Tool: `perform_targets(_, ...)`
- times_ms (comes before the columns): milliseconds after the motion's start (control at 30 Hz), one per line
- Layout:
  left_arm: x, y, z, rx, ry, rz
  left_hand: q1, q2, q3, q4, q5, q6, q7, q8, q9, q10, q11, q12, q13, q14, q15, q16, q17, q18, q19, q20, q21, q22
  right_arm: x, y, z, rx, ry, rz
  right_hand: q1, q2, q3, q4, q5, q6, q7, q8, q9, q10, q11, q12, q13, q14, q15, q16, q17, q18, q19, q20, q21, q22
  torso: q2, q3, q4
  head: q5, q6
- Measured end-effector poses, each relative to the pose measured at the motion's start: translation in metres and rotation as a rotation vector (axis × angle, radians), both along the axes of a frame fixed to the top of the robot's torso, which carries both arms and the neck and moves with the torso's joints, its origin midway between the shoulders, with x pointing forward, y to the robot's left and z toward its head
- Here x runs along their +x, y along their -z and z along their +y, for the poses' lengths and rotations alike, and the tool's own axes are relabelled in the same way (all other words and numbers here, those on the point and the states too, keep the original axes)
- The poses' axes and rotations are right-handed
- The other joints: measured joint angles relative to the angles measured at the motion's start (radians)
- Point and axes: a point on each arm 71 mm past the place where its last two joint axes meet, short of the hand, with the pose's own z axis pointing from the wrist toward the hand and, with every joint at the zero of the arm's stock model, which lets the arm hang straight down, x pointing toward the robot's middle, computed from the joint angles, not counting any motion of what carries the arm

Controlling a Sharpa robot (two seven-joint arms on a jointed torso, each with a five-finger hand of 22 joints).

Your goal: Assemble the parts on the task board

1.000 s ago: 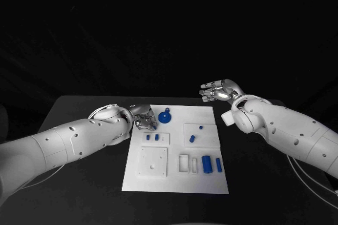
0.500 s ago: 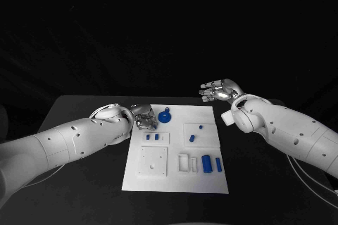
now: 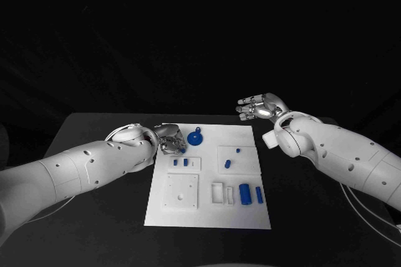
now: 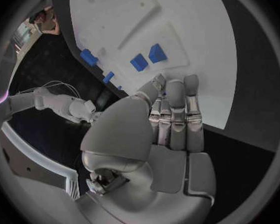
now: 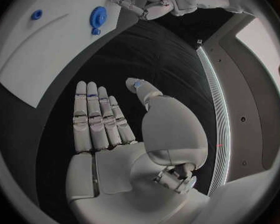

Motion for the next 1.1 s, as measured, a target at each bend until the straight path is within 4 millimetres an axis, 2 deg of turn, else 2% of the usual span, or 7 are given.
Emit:
perform_targets(267,0.0,0.002,0.002,0.009,-0.008,0.002,-0.012,-0.021,0.013,-0.008,0.0,-0.074,-0.008,0.002,-0.003,0.008,-0.008,0.0,0.0,0.0,0.0,0.004,0.001,0.0,0.0,0.0,0.005,0.0,0.0,0.0,-0.001,-0.001,0.002,0.0,0.0,0.0,0.0,0.0,0.0,0.0,0.0,0.0,0.0,0.0,0.0,0.0,0.0,-0.007,0.0,0.0,0.0,0.0,-0.004,0.004,0.0,-0.001,0.0,-0.0007,0.0002,0.001,0.0)
perform_targets(700,0.001,0.002,0.007,0.016,-0.024,0.0,-0.014,-0.033,0.022,0.0,-0.012,-0.153,-0.013,0.002,-0.005,0.012,-0.012,0.0,-0.001,0.0,0.0,0.004,0.001,0.0,0.0,0.0,0.005,0.0,0.0,0.001,-0.002,-0.003,0.006,0.0,0.0,0.0,0.0,0.0,0.0,0.001,-0.001,0.0,0.0,-0.011,0.004,0.0,0.0,-0.011,0.003,-0.004,0.0,0.0,-0.011,0.004,-0.004,-0.001,0.0,-0.0007,-0.0008,-0.002,0.002)
perform_targets(767,0.001,0.002,0.008,0.017,-0.027,0.001,-0.015,-0.035,0.022,0.0,-0.012,-0.159,-0.013,0.002,-0.005,0.012,-0.012,0.0,-0.001,0.0,0.0,0.004,0.001,0.0,0.0,0.0,0.005,0.0,0.0,0.001,-0.002,-0.007,0.004,-0.001,0.006,0.006,0.013,-0.013,-0.004,0.035,-0.004,0.0,0.0,-0.01,0.003,0.0,0.0,-0.01,0.003,-0.004,0.0,0.0,-0.011,0.004,-0.004,-0.001,0.0,-0.0007,-0.0011,-0.003,0.003)
perform_targets(867,0.002,0.002,0.011,0.016,-0.037,0.001,-0.018,-0.037,0.025,0.003,-0.012,-0.155,-0.013,0.002,-0.005,0.012,-0.012,0.0,-0.001,0.0,0.0,0.004,0.001,0.0,0.0,0.0,0.005,0.0,0.0,0.0,-0.002,-0.026,-0.005,-0.01,0.022,0.008,0.041,-0.035,-0.023,0.137,-0.017,0.002,0.007,0.023,-0.015,0.0,-0.001,0.013,-0.017,0.01,0.0,0.0,0.015,-0.011,0.009,0.001,0.0,-0.0005,-0.0009,-0.005,0.003)
perform_targets(900,0.003,0.001,0.014,0.015,-0.043,0.001,-0.018,-0.037,0.028,0.0,-0.012,-0.139,-0.008,0.002,-0.005,0.012,-0.012,0.0,-0.001,0.0,0.0,0.003,0.0,0.0,0.0,0.0,0.0,0.0,0.0,0.0,-0.001,-0.04,-0.012,-0.016,0.031,0.009,0.053,-0.042,-0.03,0.158,-0.022,0.006,0.009,0.042,-0.021,0.0,-0.001,0.03,-0.022,0.018,0.001,0.006,0.031,-0.016,0.017,0.003,0.0,-0.0004,-0.0008,-0.006,0.004)
perform_targets(967,0.004,0.0,0.018,0.008,-0.059,0.001,-0.018,-0.037,0.04,-0.001,-0.012,-0.114,0.001,0.002,-0.005,-0.007,0.002,0.0,-0.001,-0.028,0.002,-0.029,-0.014,0.001,-0.014,0.002,-0.014,0.0,0.0,0.0,-0.001,-0.066,-0.025,-0.027,0.048,0.014,0.071,-0.06,-0.048,0.197,-0.032,0.009,0.014,0.084,-0.035,0.003,-0.001,0.066,-0.039,0.035,0.006,0.016,0.064,-0.03,0.037,0.01,0.0,0.0,-0.0008,-0.009,0.005)
perform_targets(1100,0.011,-0.009,0.034,-0.043,-0.12,0.002,-0.018,-0.037,0.052,-0.008,-0.007,-0.059,0.015,0.002,-0.003,-0.018,0.007,0.0,-0.001,-0.038,0.008,-0.085,-0.039,0.001,-0.023,0.005,-0.023,0.0,-0.001,-0.001,-0.001,-0.143,-0.07,-0.053,0.081,0.03,0.067,-0.094,-0.075,0.257,-0.048,0.009,0.015,0.152,-0.06,-0.004,-0.001,0.195,-0.097,0.095,0.035,0.016,0.183,-0.089,0.12,0.047,-0.001,0.0006,-0.0003,-0.013,0.01)
